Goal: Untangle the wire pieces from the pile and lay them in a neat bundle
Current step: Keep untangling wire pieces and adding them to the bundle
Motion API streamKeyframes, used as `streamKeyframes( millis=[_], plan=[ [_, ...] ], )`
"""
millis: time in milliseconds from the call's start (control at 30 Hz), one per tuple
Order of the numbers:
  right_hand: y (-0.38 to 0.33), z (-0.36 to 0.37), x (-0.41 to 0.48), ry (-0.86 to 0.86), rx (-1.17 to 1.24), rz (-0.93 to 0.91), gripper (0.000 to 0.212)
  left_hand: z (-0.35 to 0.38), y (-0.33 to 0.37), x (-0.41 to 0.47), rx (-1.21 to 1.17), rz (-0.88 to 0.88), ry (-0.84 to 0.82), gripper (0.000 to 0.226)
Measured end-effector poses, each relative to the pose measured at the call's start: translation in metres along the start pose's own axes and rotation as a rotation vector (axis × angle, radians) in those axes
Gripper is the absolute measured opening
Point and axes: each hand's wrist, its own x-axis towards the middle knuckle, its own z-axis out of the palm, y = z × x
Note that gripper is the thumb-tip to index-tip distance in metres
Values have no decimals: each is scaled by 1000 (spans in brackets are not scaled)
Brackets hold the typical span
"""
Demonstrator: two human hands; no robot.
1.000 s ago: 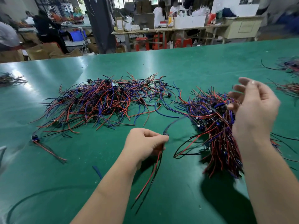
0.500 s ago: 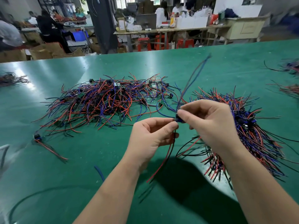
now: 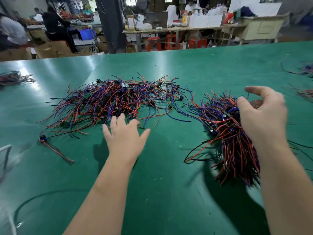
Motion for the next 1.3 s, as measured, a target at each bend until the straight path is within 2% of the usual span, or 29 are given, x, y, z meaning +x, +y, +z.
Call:
streamKeyframes(
  millis=[67, 133, 200, 267, 333, 500, 567, 600, 700, 733, 800, 833, 900, 967, 1067, 1100, 1167, 1300],
  plan=[
    [-5, 6, -5, -53, 3, -23, 31, 5, -9, 8, 87, -24, -155, 53],
    [-7, 11, -11, -77, 2, -59, 30, 8, -12, 13, 45, -37, -240, 51],
    [-9, 12, -15, -44, 18, -109, 29, 9, -12, 15, 11, -50, -170, 36],
    [-12, 11, -17, 20, 69, -156, 27, 8, -13, 16, -25, -76, -4, 18],
    [-15, 10, -19, 63, 118, -182, 26, 7, -13, 16, -99, -112, 75, 12],
    [-17, 15, -23, 54, 168, -175, 24, 7, -12, 18, -163, -107, -3, 15],
    [-19, 16, -26, 54, 225, -157, 22, 3, -6, 15, -294, -50, 12, 15],
    [-21, 16, -29, 55, 284, -149, 23, -1, -1, 12, -381, -8, 73, 16],
    [-29, 20, -38, -54, 538, -99, 24, -23, 16, -2, -552, 201, 458, 17],
    [-31, 22, -41, -143, 583, -53, 24, -30, 23, -9, -575, 289, 556, 17],
    [-36, 27, -44, -392, 656, 138, 17, -38, 37, -25, -623, 490, 612, 15],
    [-37, 30, -45, -534, 703, 272, 15, -39, 44, -33, -643, 592, 584, 14],
    [-38, 32, -46, -764, 795, 472, 38, -38, 59, -49, -650, 768, 470, 17],
    [-37, 31, -46, -835, 892, 514, 49, -32, 72, -61, -639, 925, 352, 22],
    [-34, 29, -46, -782, 987, 496, 21, -21, 82, -71, -677, 1066, 223, 16],
    [-33, 29, -45, -756, 983, 484, 15, -19, 83, -72, -716, 1062, 177, 12],
    [-30, 28, -42, -722, 988, 433, 18, -16, 82, -72, -827, 967, 123, 5],
    [-29, 21, -38, -799, 1086, 273, 24, -10, 74, -61, -907, 664, 101, 29]
  ],
)
